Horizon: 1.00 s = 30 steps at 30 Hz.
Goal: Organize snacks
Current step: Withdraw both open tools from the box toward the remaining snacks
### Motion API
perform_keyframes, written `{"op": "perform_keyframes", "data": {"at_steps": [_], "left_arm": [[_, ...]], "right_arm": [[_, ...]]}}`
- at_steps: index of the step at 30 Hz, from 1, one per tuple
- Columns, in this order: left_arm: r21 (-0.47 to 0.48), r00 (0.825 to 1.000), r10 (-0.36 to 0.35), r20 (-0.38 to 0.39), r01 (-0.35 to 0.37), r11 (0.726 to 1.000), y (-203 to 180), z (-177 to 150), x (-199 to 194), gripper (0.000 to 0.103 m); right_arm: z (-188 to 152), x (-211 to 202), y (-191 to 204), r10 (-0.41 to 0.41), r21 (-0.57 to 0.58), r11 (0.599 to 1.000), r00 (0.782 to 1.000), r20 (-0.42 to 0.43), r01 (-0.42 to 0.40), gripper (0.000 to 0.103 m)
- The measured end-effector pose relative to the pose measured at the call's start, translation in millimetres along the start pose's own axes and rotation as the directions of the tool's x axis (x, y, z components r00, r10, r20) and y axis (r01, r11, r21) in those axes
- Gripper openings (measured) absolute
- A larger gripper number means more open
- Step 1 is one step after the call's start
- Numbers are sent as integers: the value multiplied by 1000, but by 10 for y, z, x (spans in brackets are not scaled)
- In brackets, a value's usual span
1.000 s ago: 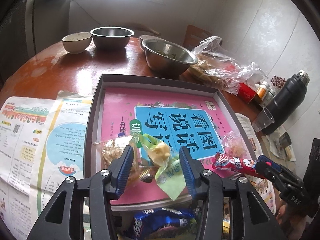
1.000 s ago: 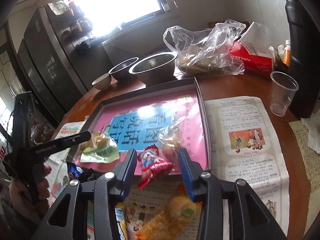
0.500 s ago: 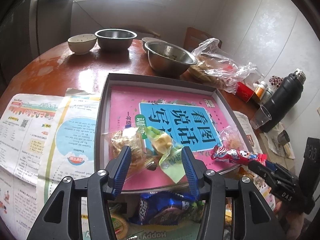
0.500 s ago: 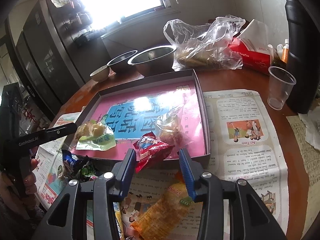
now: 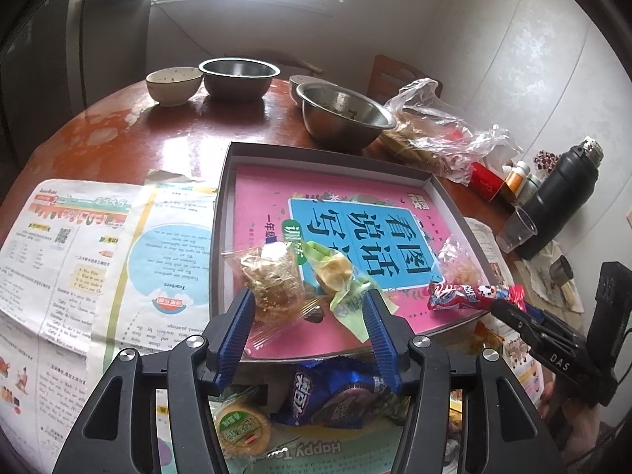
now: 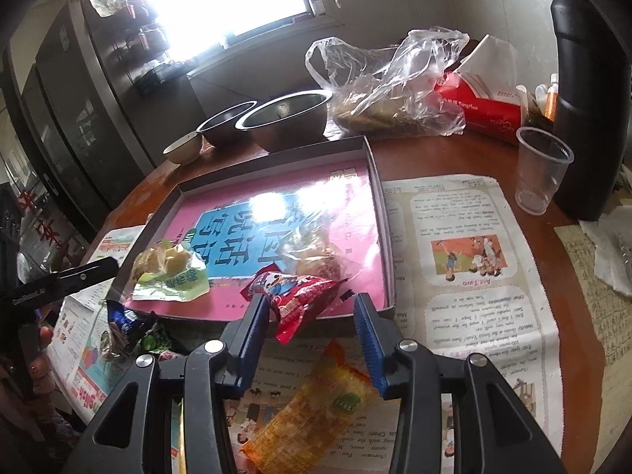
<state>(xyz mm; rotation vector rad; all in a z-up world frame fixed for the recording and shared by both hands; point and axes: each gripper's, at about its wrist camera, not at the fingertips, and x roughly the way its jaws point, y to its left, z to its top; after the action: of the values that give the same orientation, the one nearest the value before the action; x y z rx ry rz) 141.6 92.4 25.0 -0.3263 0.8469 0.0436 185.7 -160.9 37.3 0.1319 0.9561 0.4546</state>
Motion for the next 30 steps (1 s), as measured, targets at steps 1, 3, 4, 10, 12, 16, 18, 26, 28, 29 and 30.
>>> {"op": "perform_keyframes", "data": {"at_steps": [1, 3, 4, 10, 12, 16, 18, 26, 28, 29, 30], "left_arm": [[1, 1000, -1, 0, 1, 1000, 0, -4, -8, 59], [1, 1000, 1, 1, -1, 1000, 1, -8, -14, 60], [3, 1000, 2, 2, -2, 1000, 2, -13, -23, 62], [3, 1000, 10, 10, -10, 1000, -1, -33, -87, 65], [5, 1000, 14, 15, -14, 1000, -2, -39, -118, 66], [4, 999, 20, 26, -20, 1000, -3, -47, -172, 69], [3, 999, 22, 29, -22, 1000, 3, -49, -194, 69], [3, 998, 27, 48, -27, 1000, 2, -65, -303, 72], [3, 998, 27, 53, -27, 1000, 1, -69, -333, 73], [3, 998, 28, 56, -28, 1000, 1, -72, -351, 73], [2, 998, 28, 59, -29, 1000, 4, -78, -372, 73]], "right_arm": [[9, 5, -4, -6, -4, 1000, 1000, 3, 6, 44], [31, 23, -20, -24, -8, 1000, 1000, 5, 24, 44], [36, 28, -22, -28, -11, 1000, 1000, 6, 28, 44], [75, 78, -50, -64, -21, 998, 998, 15, 64, 44], [88, 75, -51, -69, -21, 997, 997, 23, 70, 44], [107, 52, -58, -64, -12, 998, 997, 35, 65, 44], [114, 31, -53, -66, -11, 998, 997, 42, 66, 44], [159, -142, -28, -63, -5, 998, 994, 95, 63, 44], [164, -186, -20, -61, -4, 998, 993, 104, 62, 45], [165, -206, -17, -61, -4, 998, 992, 108, 62, 46], [165, -227, -14, -61, -4, 998, 992, 113, 62, 46]]}}
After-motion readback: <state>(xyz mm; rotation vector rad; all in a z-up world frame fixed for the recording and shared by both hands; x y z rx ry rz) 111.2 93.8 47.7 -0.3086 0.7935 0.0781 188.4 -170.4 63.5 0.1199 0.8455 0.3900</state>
